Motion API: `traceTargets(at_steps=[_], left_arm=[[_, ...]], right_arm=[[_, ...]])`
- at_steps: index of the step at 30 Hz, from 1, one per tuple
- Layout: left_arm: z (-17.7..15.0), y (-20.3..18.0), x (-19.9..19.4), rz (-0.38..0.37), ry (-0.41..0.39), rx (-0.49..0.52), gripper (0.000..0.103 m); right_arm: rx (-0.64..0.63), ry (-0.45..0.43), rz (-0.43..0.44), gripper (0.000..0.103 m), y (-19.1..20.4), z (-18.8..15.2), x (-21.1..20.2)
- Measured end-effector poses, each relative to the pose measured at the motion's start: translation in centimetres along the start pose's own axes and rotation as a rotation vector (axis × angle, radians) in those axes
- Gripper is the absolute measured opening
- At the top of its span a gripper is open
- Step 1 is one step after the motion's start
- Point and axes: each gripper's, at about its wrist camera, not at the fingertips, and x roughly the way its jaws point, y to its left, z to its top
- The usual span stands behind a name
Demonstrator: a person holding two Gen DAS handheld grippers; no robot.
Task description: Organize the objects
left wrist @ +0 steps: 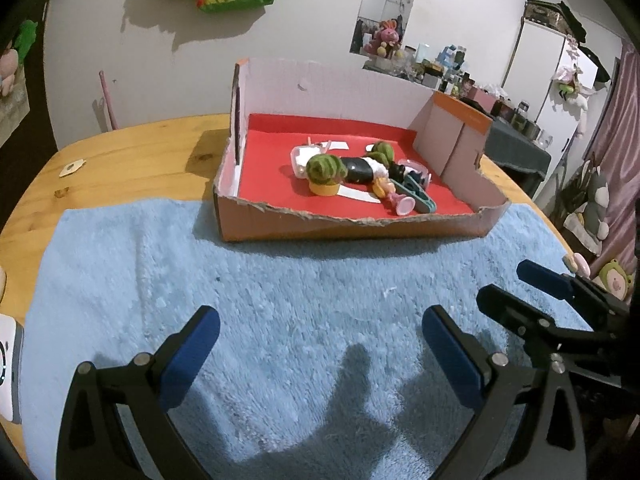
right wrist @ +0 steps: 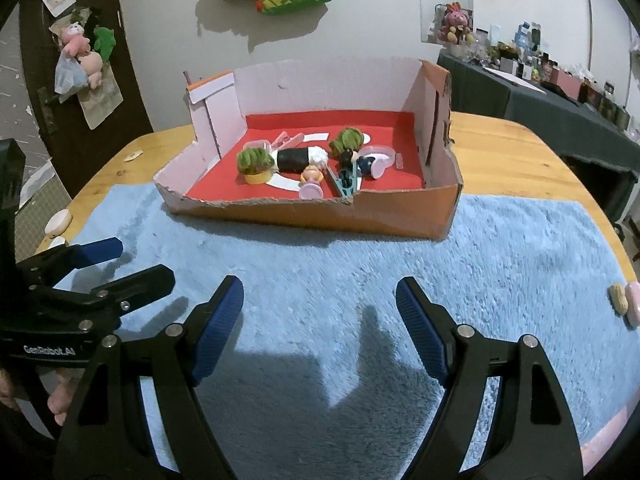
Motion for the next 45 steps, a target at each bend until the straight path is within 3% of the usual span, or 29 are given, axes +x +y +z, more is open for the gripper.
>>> traceTargets(at_steps=[28, 45], left_arm=[[-1.4, -0.1, 2.1, 0.048, 0.064, -0.006, 0.103], [-1.6, -0.5, 2.4, 0.093, 0.067, 0.023, 0.103]], right_arm=[[0.013, 0.065, -0.028, 0.079, -1.1, -1.5, 2.3], [-0.004, 0.038, -0.024, 0.085, -1.1, -1.7, 2.6]])
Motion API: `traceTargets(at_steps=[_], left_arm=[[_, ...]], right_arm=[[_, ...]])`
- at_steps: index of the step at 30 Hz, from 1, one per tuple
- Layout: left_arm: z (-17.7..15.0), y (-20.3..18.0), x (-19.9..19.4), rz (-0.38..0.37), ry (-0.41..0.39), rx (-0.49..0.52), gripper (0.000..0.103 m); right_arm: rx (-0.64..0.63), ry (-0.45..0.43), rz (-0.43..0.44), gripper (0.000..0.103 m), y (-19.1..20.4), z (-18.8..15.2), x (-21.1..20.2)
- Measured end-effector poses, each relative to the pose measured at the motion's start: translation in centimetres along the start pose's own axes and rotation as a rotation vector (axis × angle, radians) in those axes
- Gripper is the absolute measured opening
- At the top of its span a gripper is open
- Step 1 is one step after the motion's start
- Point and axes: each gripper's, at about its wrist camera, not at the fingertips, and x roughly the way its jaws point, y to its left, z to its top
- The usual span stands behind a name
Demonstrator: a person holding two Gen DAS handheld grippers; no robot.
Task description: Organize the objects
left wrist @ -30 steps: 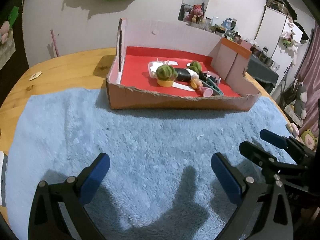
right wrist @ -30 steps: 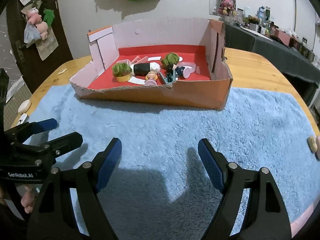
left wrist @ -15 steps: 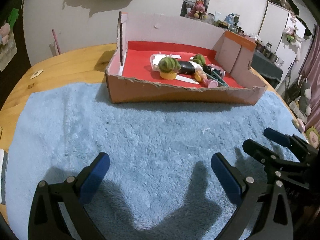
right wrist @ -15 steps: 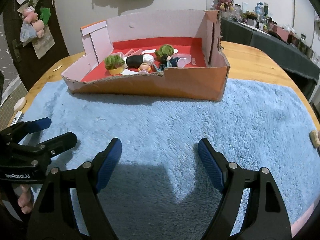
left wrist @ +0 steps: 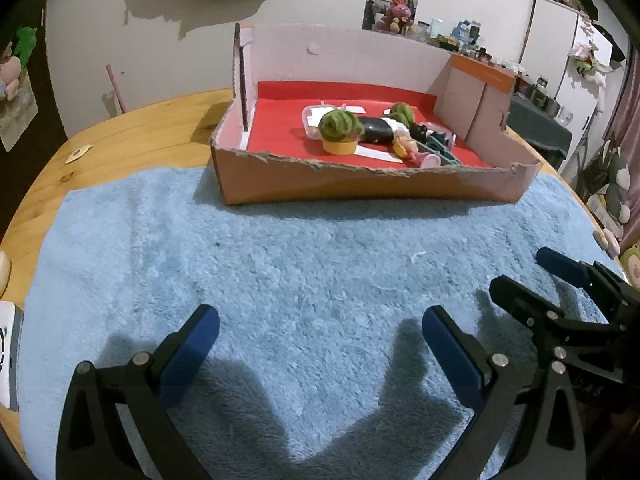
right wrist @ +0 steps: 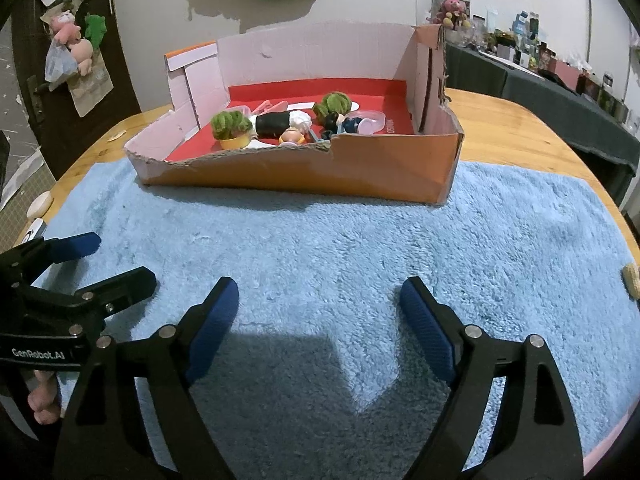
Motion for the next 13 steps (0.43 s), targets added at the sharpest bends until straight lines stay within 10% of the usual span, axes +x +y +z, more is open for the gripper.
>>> traceTargets(at_steps=[13], left_arm=[[-0.01, 0.55, -0.25, -0.017, -0.011, -0.012, 0.103]], right_arm=[[0.000, -0.004, 0.004, 0.085, 0.00, -0.06, 0.02]])
